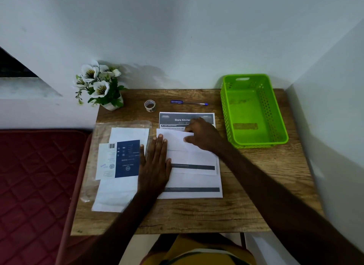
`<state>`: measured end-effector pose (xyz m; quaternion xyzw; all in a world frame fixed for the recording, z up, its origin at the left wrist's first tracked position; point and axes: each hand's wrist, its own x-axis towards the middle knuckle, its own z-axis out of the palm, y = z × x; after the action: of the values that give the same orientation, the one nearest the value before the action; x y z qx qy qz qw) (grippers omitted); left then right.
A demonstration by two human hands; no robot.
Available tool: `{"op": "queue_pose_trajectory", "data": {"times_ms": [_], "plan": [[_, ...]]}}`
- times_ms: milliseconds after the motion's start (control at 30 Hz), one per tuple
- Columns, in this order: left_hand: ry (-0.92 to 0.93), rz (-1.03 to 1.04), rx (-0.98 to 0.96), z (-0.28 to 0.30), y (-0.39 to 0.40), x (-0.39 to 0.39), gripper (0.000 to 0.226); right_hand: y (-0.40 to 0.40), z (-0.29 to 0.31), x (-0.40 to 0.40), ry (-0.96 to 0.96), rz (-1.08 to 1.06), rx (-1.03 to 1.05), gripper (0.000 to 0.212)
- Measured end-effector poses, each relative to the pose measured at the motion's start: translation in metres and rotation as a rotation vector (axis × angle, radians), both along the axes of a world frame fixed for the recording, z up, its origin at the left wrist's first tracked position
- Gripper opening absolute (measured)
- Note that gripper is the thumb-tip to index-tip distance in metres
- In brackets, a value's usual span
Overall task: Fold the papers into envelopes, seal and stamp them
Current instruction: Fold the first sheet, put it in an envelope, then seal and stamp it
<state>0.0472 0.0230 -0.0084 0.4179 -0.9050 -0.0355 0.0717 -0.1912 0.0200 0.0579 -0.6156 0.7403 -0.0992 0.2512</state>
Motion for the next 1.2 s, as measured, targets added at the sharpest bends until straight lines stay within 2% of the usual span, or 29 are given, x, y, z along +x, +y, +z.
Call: {"op": "queue_pose_trajectory", "data": {"times_ms": [133, 300, 433, 500, 833, 1200], "plan": [[0.015, 0.014, -0.080, 0.003, 0.002, 0.000, 0.071, 0.009, 0.012, 0.005, 0.054, 0.038, -0.124, 0.024], [0.107, 0.026, -0.188, 0.005, 0.004, 0.001, 0.074, 0.024, 0.010, 0.009, 0.218, 0.137, -0.247, 0.030], [0.176, 0.024, -0.211, 0.010, 0.004, -0.002, 0.073, 0.043, -0.012, 0.012, 0.254, 0.160, -0.545, 0.029], [0.176, 0.009, -0.205, 0.011, 0.002, -0.004, 0.070, 0.051, -0.027, 0.015, 0.293, 0.192, -0.625, 0.032], [0.125, -0.073, -0.084, -0.003, -0.001, -0.006, 0.061, 0.075, -0.071, 0.018, 0.338, 0.290, -0.633, 0.041], [0.138, -0.065, 0.000, -0.015, 0.000, -0.002, 0.056, 0.076, -0.082, 0.031, 0.262, 0.170, -0.576, 0.042]]}}
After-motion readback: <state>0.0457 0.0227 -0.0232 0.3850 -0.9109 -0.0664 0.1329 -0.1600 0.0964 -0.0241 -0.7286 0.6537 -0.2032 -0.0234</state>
